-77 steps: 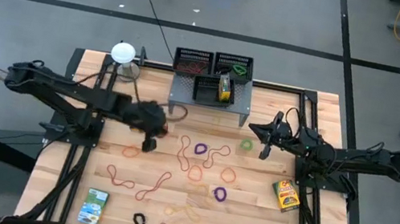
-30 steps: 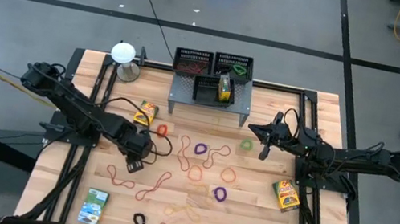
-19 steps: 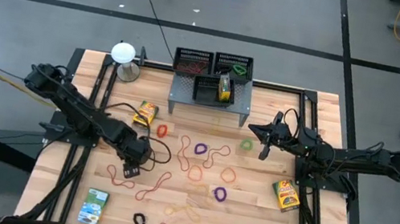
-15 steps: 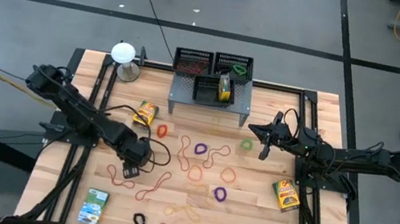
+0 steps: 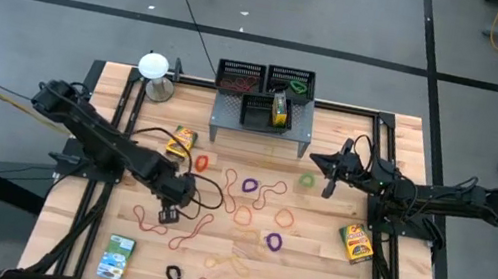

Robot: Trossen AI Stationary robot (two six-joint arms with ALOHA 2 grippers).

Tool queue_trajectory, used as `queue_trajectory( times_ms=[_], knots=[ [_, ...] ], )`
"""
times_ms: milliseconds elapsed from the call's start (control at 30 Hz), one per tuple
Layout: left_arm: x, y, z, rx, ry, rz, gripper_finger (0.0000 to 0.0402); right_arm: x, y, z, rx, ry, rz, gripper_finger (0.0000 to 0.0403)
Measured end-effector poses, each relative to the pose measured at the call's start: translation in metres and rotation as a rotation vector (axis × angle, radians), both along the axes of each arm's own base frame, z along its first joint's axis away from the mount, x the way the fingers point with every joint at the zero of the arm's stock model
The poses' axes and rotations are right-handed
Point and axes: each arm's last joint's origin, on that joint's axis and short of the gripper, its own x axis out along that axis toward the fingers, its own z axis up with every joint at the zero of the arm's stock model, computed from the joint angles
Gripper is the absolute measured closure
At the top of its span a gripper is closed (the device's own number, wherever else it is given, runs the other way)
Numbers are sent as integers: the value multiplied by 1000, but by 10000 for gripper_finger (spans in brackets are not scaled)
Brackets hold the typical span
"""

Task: Pick & Place Office Desk Supplies
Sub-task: Put the orange rubber band into the top left black basket on the shelf

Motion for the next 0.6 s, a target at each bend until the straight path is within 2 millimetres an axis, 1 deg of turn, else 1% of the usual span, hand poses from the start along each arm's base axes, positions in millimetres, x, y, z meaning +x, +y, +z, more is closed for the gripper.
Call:
queue_trajectory(
  times_ms=[133, 267, 333, 467, 600],
  knots=[
    [9, 0, 34, 8, -131, -73, 397, 0, 0, 0, 0, -1, -3, 385],
    [12, 16, 72, 59, -274, -17, 397, 0, 0, 0, 0, 0, -3, 385],
    [13, 27, 91, 102, -354, 21, 396, 0, 0, 0, 0, 2, -3, 385],
    [12, 54, 126, 258, -475, 120, 396, 0, 0, 0, 1, 3, -4, 385],
    [16, 90, 163, 365, -553, 178, 396, 0, 0, 0, 1, 3, -9, 385]
  ],
)
